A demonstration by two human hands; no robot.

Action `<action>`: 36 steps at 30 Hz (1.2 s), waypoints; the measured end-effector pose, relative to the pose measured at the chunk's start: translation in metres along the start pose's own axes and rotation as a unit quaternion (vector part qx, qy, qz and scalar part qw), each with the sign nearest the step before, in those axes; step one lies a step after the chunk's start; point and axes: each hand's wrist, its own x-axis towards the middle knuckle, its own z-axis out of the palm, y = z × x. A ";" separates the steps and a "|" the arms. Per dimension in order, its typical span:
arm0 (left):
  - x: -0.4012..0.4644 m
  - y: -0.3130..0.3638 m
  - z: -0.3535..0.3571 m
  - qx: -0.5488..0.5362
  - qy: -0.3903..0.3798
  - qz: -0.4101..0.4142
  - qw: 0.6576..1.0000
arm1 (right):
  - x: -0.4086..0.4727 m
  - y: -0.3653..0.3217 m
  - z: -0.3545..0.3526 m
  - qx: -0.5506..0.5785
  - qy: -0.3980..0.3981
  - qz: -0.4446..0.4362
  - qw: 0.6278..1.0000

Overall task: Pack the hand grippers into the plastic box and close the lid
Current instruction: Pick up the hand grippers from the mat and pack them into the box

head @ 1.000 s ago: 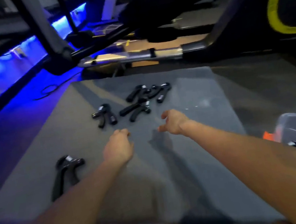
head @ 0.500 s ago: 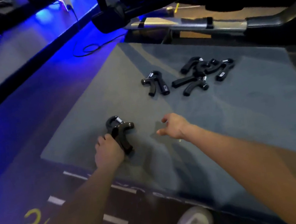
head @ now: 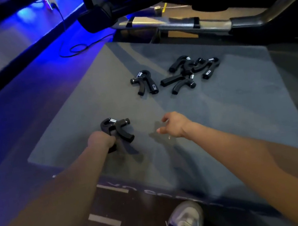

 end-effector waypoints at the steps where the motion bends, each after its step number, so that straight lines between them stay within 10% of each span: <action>1: -0.007 0.010 -0.001 -0.056 -0.021 0.002 0.998 | -0.006 0.004 -0.009 0.008 0.008 0.002 1.000; 13: -0.130 0.162 0.060 -0.152 -0.099 0.216 0.959 | -0.096 0.104 -0.145 0.172 0.153 0.035 0.973; 36: -0.455 0.280 0.333 -0.014 -0.345 0.424 0.837 | -0.330 0.389 -0.239 0.538 0.318 0.193 0.756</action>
